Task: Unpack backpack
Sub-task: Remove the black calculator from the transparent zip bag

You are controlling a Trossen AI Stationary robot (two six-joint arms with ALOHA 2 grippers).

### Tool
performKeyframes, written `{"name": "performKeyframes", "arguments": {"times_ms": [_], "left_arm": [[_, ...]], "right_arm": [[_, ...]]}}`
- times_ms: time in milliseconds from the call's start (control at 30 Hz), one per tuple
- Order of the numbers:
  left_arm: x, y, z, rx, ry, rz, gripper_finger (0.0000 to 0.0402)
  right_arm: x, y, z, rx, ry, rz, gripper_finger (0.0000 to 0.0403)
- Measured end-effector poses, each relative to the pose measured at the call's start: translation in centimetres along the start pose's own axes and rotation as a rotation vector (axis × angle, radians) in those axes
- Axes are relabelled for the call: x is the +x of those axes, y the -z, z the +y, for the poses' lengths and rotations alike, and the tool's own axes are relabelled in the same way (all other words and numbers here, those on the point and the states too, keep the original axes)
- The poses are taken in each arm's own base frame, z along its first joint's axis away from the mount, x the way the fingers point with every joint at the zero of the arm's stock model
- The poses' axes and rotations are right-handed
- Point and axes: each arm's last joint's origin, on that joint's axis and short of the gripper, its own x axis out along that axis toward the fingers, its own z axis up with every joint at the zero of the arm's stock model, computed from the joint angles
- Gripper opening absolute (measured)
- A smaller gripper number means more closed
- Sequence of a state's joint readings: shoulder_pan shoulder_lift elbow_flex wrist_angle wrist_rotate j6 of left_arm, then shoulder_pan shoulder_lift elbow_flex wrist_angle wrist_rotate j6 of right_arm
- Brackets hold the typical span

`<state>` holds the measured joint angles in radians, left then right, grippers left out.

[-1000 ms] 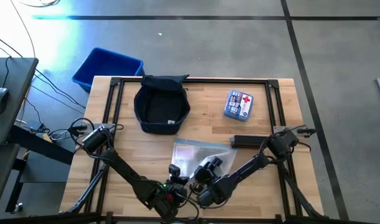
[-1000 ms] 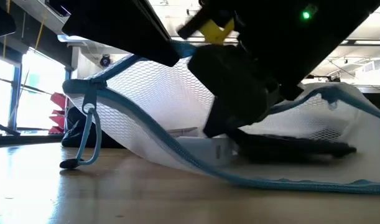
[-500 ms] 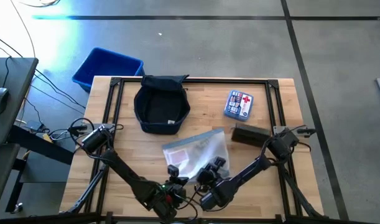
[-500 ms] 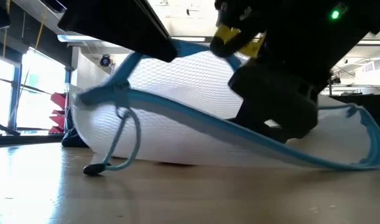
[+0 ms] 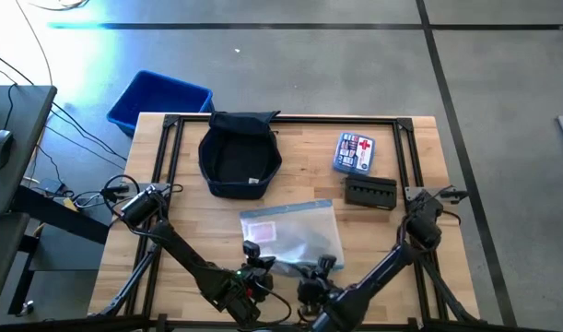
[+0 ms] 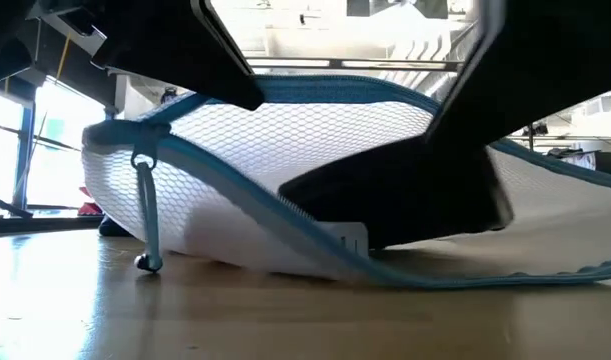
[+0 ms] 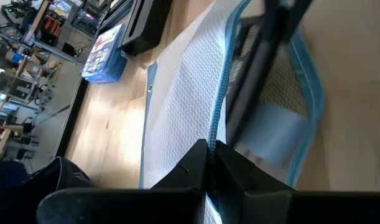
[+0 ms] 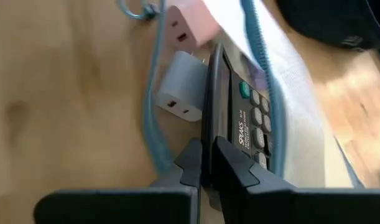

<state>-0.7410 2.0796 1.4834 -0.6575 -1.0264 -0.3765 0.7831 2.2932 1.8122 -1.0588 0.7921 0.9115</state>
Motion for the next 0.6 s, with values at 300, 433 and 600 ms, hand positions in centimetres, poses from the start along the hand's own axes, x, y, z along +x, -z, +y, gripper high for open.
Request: {"name": "performKeyframes", "arguments": {"times_ms": [300, 433, 600], "left_arm": [[0.0, 0.0, 0.0, -0.011, -0.005, 0.001, 0.0000], [0.0, 0.0, 0.0, -0.011, -0.008, 0.000, 0.0000], [0.0, 0.0, 0.1, -0.011, -0.008, 0.000, 0.0000]], "right_arm": [[-4.2, -0.6, 1.0, -0.030, -0.106, -0.019, 0.0006], [-8.5, -1.8, 0.9, -0.027, -0.187, -0.038, 0.0006], [-13.3, -2.3, -0.4, -0.027, -0.127, -0.174, 0.0005]]}}
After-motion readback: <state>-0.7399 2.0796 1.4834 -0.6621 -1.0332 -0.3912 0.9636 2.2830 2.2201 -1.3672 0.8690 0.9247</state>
